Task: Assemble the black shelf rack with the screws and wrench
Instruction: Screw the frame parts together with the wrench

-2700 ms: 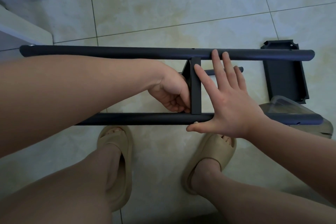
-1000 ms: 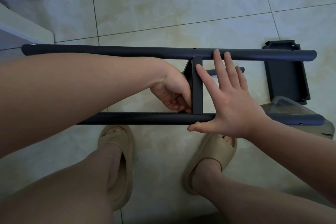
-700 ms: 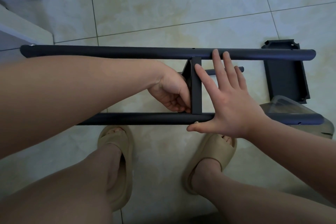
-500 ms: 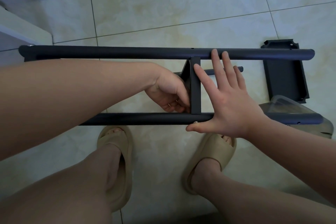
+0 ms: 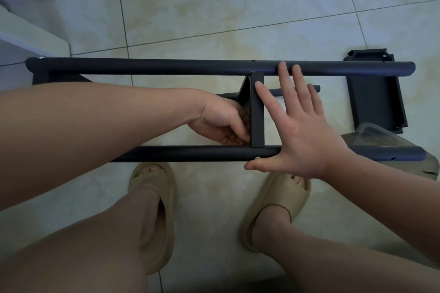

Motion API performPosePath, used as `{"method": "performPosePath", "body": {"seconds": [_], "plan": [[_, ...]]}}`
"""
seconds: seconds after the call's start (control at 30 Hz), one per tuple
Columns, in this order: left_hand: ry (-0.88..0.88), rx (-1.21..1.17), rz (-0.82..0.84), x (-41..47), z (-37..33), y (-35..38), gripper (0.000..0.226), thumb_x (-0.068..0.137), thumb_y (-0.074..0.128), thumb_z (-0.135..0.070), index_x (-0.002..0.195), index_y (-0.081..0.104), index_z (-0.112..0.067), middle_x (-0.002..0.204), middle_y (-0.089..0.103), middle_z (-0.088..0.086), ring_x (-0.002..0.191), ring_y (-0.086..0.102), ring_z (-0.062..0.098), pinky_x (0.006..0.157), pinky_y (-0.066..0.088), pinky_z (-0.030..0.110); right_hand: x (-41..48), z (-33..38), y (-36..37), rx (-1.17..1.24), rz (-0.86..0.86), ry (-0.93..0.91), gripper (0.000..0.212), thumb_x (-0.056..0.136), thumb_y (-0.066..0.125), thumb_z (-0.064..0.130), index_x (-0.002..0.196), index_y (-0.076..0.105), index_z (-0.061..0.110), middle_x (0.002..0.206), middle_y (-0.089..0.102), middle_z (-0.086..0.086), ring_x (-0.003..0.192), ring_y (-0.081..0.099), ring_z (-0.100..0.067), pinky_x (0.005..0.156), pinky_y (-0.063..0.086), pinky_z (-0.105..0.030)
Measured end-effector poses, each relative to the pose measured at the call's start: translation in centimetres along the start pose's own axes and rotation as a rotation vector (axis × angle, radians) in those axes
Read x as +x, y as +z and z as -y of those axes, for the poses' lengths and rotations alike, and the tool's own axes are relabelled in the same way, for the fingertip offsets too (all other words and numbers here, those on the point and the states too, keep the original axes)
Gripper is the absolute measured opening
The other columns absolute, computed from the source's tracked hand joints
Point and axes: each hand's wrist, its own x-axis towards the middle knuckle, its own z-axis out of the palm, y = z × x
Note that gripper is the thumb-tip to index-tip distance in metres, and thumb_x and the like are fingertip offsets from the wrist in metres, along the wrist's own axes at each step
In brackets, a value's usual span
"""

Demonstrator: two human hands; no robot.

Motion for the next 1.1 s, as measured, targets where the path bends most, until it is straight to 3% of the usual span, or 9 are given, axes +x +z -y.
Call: {"method": "performPosePath", "body": {"seconds": [0.13, 0.2, 0.43, 0.63, 0.77, 1.1], "plan": [[-0.096, 0.153, 0.031, -0.6, -0.7, -0.5, 0.018, 0.098, 0.057, -0.011, 0.11, 0.07, -0.011, 0.105, 0.074, 0.003, 0.091, 0.069, 0.014, 0.083, 0.054, 0.027, 0.0, -0.1, 0.0, 0.0, -0.001, -0.002, 0.134, 0.062, 0.04, 0.1, 0.163, -0.004, 0.026, 0.167, -0.023, -0.014, 0.153, -0.024, -0.036, 0.123, 0.001, -0.06], [-0.134, 0.249, -0.003, -0.6, -1.1, -0.5, 0.016, 0.098, 0.059, -0.019, 0.108, 0.072, -0.017, 0.1, 0.074, -0.002, 0.084, 0.068, 0.01, 0.077, 0.052, 0.023, 0.0, -0.1, 0.0, -0.002, -0.001, -0.003, 0.133, 0.062, 0.04, 0.101, 0.163, -0.004, 0.025, 0.167, -0.023, -0.014, 0.153, -0.024, -0.036, 0.123, 0.001, -0.06], [-0.123, 0.333, -0.046, -0.2, -1.5, -0.3, 0.017, 0.094, 0.061, -0.008, 0.088, 0.07, -0.02, 0.077, 0.069, -0.007, 0.068, 0.06, 0.006, 0.066, 0.041, 0.022, 0.1, -0.1, 0.0, -0.018, -0.001, -0.004, 0.133, 0.062, 0.036, 0.102, 0.163, -0.005, 0.025, 0.167, -0.024, -0.014, 0.153, -0.025, -0.035, 0.122, -0.001, -0.058], [-0.132, 0.309, -0.04, -0.4, -1.6, -0.7, 0.017, 0.093, 0.062, -0.005, 0.091, 0.07, -0.02, 0.081, 0.069, -0.006, 0.07, 0.061, 0.007, 0.069, 0.046, 0.021, 0.1, -0.1, 0.1, -0.017, -0.007, -0.008, 0.132, 0.063, 0.035, 0.102, 0.163, -0.006, 0.026, 0.167, -0.023, -0.014, 0.153, -0.024, -0.035, 0.122, -0.001, -0.058], [-0.163, 0.321, -0.025, -0.4, -1.9, -0.8, 0.017, 0.096, 0.062, -0.015, 0.089, 0.074, -0.024, 0.09, 0.071, -0.006, 0.07, 0.061, 0.007, 0.07, 0.048, 0.022, 0.1, -0.1, 0.1, -0.012, -0.012, -0.008, 0.133, 0.062, 0.037, 0.102, 0.163, -0.004, 0.025, 0.167, -0.022, -0.014, 0.153, -0.023, -0.036, 0.122, 0.002, -0.06], [-0.161, 0.32, -0.054, -0.2, -1.9, -0.5, 0.014, 0.093, 0.063, -0.006, 0.088, 0.07, -0.017, 0.078, 0.069, -0.004, 0.063, 0.056, 0.007, 0.064, 0.046, 0.02, 0.1, -0.1, 0.0, -0.015, -0.006, -0.006, 0.133, 0.062, 0.036, 0.102, 0.163, -0.005, 0.026, 0.167, -0.023, -0.015, 0.153, -0.024, -0.036, 0.123, 0.001, -0.06]]}}
